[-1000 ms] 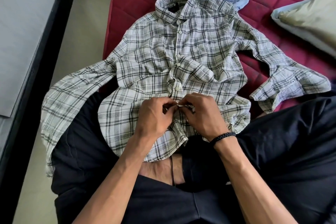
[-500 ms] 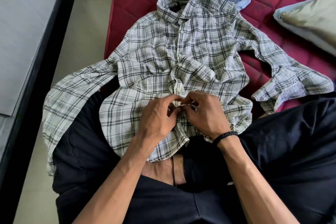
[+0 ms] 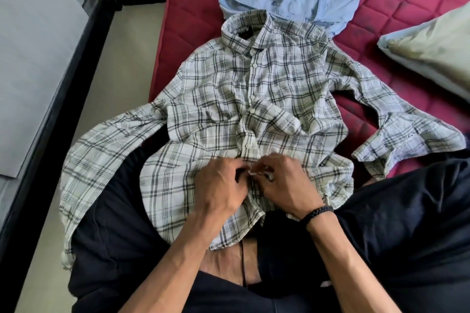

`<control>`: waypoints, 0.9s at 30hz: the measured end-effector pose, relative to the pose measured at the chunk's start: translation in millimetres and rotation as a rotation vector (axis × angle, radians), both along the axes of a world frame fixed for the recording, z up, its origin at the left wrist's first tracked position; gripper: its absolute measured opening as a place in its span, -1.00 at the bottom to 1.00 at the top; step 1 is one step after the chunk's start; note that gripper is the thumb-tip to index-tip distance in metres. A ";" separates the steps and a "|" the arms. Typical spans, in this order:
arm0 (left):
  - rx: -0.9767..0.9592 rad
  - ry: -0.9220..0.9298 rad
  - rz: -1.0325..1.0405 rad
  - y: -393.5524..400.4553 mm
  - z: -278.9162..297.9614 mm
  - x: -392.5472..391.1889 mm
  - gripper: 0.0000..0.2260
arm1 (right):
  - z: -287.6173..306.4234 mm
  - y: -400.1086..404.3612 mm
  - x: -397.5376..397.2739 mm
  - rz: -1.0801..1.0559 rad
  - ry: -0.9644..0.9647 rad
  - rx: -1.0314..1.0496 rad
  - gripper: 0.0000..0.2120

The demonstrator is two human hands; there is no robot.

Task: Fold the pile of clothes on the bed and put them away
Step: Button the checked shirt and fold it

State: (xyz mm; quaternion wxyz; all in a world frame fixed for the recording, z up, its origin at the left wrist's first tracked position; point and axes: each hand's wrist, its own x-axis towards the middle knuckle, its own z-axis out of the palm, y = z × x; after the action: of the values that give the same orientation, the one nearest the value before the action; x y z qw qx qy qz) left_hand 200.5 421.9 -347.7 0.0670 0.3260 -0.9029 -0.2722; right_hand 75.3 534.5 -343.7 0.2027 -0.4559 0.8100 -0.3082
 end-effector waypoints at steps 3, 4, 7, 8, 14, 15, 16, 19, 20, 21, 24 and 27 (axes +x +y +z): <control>0.073 -0.118 -0.104 -5.5 -3.2 -2.2 -0.89 | 3.3 3.2 -4.5 0.047 -0.035 0.089 -0.88; 0.091 -0.162 -0.148 -7.7 -1.9 -3.6 -0.88 | 2.9 3.9 -5.5 0.061 -0.044 0.128 -0.90; 0.179 -0.260 -0.242 -29.0 2.4 -15.0 -0.82 | 6.3 -1.3 -20.4 0.100 -0.086 0.197 -0.92; 0.245 -0.257 -0.256 -43.6 5.2 -24.3 -0.81 | 10.8 -8.2 -31.6 0.105 -0.112 0.202 -0.94; 0.118 0.135 -0.051 -147.4 24.4 -96.4 -0.82 | 50.3 -55.1 -121.0 0.004 -0.160 0.048 -0.93; 0.048 0.189 0.027 -169.0 24.5 -109.8 -0.80 | 55.8 -65.3 -140.3 -0.047 -0.162 0.023 -0.94; -0.013 0.212 0.109 -196.4 18.6 -125.6 -0.73 | 59.0 -79.3 -162.8 -0.103 -0.150 0.000 -0.95; -0.089 0.037 0.310 -260.7 -3.8 -158.6 -0.32 | 56.9 -119.4 -226.4 -0.300 -0.063 -0.092 -0.90; -0.062 -0.035 0.345 -273.0 -9.2 -166.9 -0.23 | 53.7 -132.2 -246.5 -0.358 -0.025 -0.109 -0.82; -0.039 -0.081 0.368 -282.5 -11.9 -176.4 -0.22 | 49.3 -146.7 -267.2 -0.394 0.017 -0.111 -0.73; -0.035 -0.087 0.420 -301.9 -18.3 -196.6 -0.30 | 34.2 -176.1 -315.9 -0.433 0.176 0.023 -0.48; 0.057 -0.016 0.450 -316.4 -22.1 -206.5 -0.46 | 18.5 -189.1 -335.2 -0.482 0.199 0.090 -0.68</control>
State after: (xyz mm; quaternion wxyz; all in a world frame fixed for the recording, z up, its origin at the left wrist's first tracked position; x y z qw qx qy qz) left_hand -6.1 105.5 -369.8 0.1096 0.5229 -0.7999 -0.2732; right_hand -259.9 345.4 -325.3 0.0626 -0.2683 0.9241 -0.2650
